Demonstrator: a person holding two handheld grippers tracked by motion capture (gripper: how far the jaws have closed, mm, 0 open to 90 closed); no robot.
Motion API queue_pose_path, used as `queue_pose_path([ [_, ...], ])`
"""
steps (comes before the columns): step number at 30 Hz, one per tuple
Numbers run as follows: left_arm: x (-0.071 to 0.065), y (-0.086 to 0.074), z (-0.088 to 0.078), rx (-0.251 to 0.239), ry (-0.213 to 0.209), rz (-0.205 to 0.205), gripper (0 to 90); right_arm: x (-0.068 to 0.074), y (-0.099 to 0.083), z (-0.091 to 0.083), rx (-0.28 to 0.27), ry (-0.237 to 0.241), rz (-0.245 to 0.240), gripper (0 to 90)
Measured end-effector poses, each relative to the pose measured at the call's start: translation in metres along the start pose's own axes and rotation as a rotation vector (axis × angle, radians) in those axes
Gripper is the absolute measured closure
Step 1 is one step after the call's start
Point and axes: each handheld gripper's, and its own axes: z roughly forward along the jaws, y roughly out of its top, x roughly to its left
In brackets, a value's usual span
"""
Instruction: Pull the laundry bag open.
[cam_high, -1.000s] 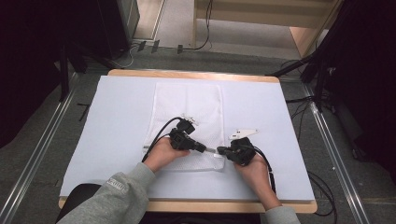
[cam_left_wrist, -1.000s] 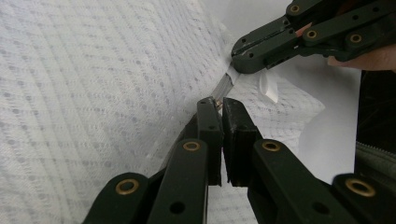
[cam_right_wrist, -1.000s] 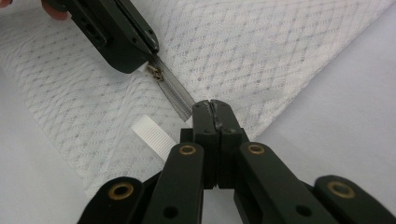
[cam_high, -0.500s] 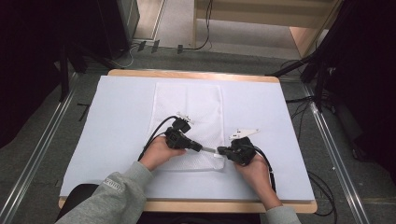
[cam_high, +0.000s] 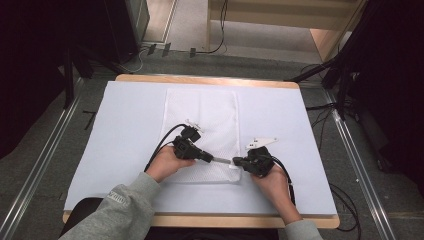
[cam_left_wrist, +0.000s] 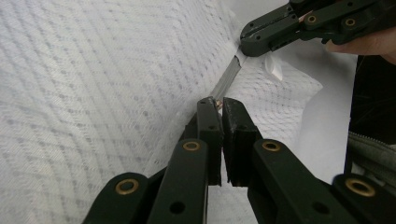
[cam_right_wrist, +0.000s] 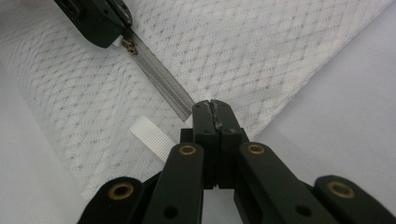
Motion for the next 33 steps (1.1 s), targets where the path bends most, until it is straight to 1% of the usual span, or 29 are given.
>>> queue_pose_path([
  [3,0.001,-0.001,-0.003,-0.001,-0.006,-0.008,88.0,0.0,0.0,0.0,-0.001,0.002,0.0,90.0],
  [8,0.001,-0.003,-0.009,0.002,-0.012,-0.001,88.0,0.0,0.0,0.0,-0.001,0.003,0.002,90.0],
  [9,0.001,-0.004,-0.01,-0.003,-0.013,-0.009,88.0,0.0,0.0,0.0,-0.001,0.003,0.002,90.0],
  [17,0.004,-0.007,-0.019,-0.002,-0.019,-0.015,88.0,-0.001,0.0,0.0,-0.001,0.006,0.004,90.0],
  [20,0.007,-0.008,-0.022,-0.01,-0.037,-0.027,88.0,-0.001,0.0,0.0,0.0,0.005,0.006,90.0],
  [23,0.009,-0.009,-0.026,-0.011,-0.035,-0.031,88.0,-0.001,0.0,0.0,0.001,0.005,0.005,90.0],
  [33,0.011,-0.013,-0.036,-0.003,-0.022,-0.026,88.0,-0.001,0.0,0.0,0.0,0.005,0.006,90.0],
])
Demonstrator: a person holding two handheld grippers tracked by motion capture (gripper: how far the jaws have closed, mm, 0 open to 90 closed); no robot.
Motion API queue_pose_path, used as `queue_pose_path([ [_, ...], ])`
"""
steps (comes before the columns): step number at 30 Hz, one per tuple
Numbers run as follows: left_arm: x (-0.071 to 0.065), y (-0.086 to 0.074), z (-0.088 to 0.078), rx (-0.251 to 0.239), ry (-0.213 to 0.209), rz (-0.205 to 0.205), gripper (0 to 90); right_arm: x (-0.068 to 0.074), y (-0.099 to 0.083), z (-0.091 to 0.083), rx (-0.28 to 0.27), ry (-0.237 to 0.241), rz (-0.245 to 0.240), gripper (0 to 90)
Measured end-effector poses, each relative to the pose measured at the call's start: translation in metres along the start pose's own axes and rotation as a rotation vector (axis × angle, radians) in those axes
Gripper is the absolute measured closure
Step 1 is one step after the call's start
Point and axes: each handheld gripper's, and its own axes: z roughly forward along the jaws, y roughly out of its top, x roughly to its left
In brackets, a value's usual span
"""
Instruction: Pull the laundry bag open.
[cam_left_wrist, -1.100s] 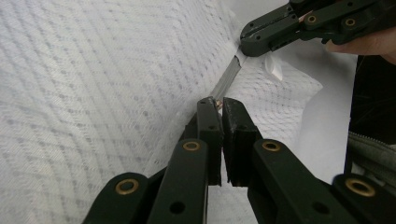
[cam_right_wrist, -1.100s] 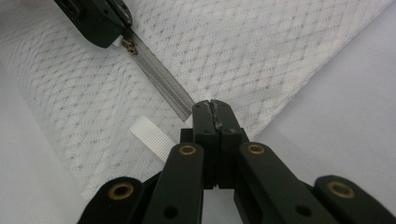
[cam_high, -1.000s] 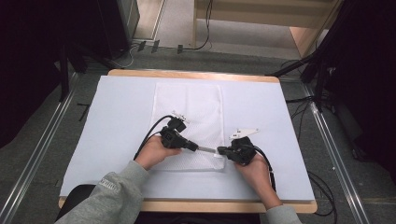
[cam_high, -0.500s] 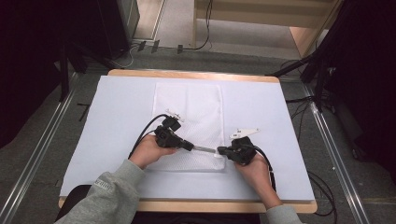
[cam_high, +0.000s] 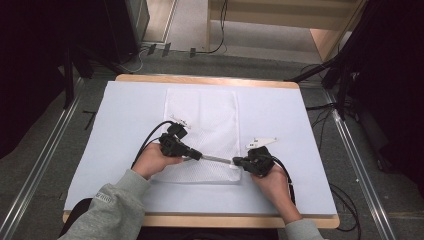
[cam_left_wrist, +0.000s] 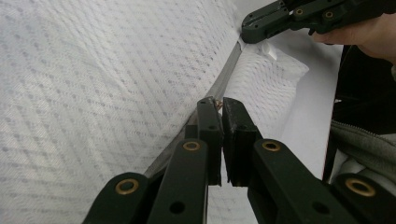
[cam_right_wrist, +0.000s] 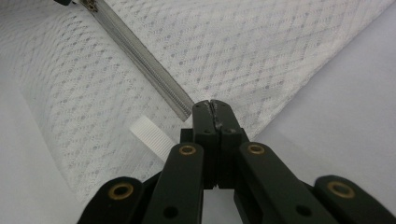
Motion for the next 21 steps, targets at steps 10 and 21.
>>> queue_pose_path([
  [10,0.0,-0.003,-0.006,0.005,0.013,0.009,88.0,0.0,0.0,0.0,-0.001,0.003,-0.001,90.0],
  [21,0.003,-0.01,-0.016,-0.001,0.013,-0.003,88.0,0.0,0.0,0.0,-0.003,0.003,-0.001,90.0],
])
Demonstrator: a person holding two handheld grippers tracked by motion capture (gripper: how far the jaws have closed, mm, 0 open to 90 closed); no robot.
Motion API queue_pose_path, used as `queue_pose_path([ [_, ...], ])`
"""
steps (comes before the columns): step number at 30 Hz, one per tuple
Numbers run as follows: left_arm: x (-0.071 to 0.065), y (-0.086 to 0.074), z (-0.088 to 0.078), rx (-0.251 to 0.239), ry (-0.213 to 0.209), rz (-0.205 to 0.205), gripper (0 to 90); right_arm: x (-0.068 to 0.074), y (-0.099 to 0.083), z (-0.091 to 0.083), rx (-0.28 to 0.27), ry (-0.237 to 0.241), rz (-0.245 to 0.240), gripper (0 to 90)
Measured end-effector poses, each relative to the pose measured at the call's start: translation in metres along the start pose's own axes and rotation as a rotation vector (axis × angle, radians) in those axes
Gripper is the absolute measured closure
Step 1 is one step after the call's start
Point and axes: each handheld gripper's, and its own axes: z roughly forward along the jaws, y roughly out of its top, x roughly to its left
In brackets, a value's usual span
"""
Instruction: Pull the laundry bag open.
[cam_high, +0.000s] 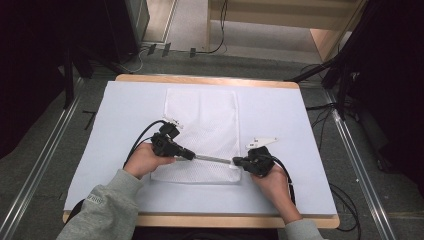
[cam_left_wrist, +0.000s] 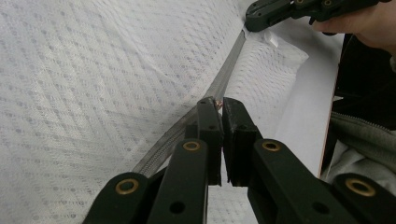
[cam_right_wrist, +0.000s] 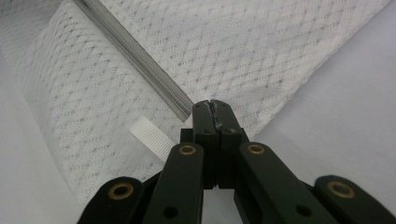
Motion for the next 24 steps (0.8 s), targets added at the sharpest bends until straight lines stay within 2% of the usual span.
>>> queue_pose_path([
  [4,0.0009,0.0,-0.0002,0.005,-0.003,-0.001,88.0,0.0002,-0.0001,-0.0001,0.0,-0.001,0.002,90.0],
  [8,0.0007,0.0001,-0.0008,0.004,0.012,0.002,88.0,0.0002,-0.0002,-0.0001,0.0,-0.001,0.001,90.0],
  [11,0.0027,-0.0003,-0.0015,0.003,0.011,-0.013,88.0,0.0005,-0.0001,-0.0001,-0.001,-0.003,0.001,90.0],
  [16,0.0027,-0.0007,-0.0013,0.004,0.009,-0.013,88.0,0.0004,-0.0001,0.0,-0.001,-0.002,-0.001,90.0],
  [22,0.0041,-0.001,-0.0015,0.013,0.036,-0.02,88.1,0.0009,0.0,0.0003,-0.001,-0.001,-0.003,90.0],
  [24,0.0062,-0.0018,-0.0023,0.016,0.028,-0.028,88.1,0.0009,-0.0001,0.0002,0.0,-0.002,-0.002,90.0],
])
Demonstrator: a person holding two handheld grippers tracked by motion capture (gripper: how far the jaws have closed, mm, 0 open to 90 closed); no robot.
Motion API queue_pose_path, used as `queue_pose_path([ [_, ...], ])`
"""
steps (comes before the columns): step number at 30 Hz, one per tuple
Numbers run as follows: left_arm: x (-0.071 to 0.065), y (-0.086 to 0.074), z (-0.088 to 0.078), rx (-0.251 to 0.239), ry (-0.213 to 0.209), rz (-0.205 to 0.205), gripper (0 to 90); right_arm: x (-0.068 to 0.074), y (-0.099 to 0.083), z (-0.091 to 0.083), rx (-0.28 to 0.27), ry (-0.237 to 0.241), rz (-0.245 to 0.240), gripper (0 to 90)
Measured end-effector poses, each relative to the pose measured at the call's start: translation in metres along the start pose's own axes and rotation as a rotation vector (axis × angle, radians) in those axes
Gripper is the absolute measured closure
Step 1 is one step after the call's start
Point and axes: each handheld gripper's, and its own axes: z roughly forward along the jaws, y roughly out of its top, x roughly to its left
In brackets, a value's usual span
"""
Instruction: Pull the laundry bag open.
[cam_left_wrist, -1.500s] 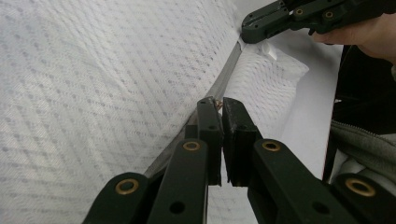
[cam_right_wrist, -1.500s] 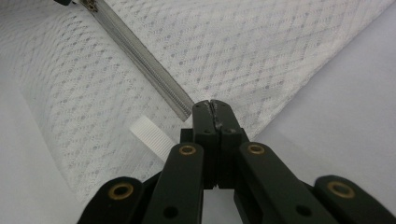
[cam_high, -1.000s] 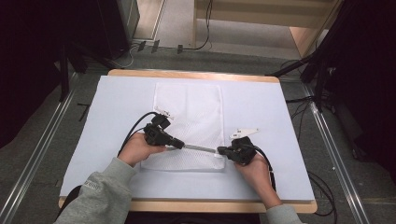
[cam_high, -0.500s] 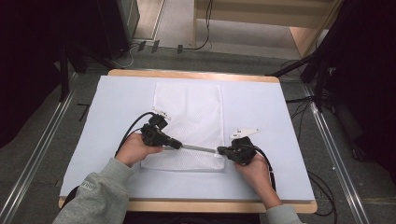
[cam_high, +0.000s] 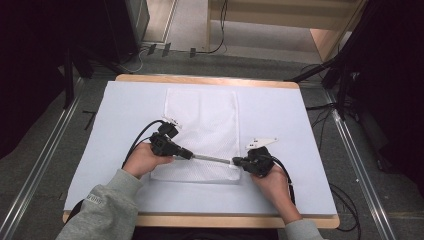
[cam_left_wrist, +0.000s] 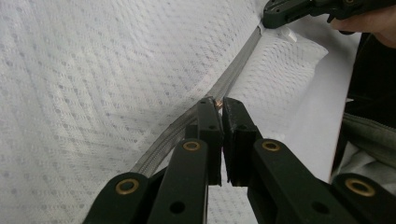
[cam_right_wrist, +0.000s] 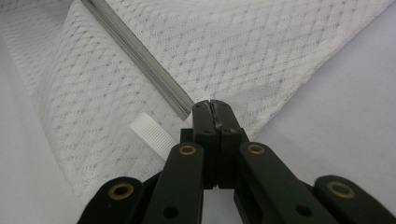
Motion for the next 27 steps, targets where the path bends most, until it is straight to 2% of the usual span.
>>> queue_pose_path([
  [5,0.004,-0.006,-0.006,0.001,0.016,-0.006,88.1,0.0,0.0,0.0,-0.001,0.0,0.0,90.0],
  [9,0.012,-0.015,-0.016,-0.017,0.006,-0.032,88.1,-0.001,0.0,0.0,-0.002,0.003,-0.002,90.0],
  [11,0.014,-0.019,-0.019,-0.018,0.014,-0.028,88.1,-0.001,0.0,0.0,-0.001,0.003,-0.001,90.0],
  [27,0.021,-0.028,-0.034,-0.045,0.033,-0.044,88.0,-0.001,0.0,0.0,-0.004,0.006,0.005,90.0],
])
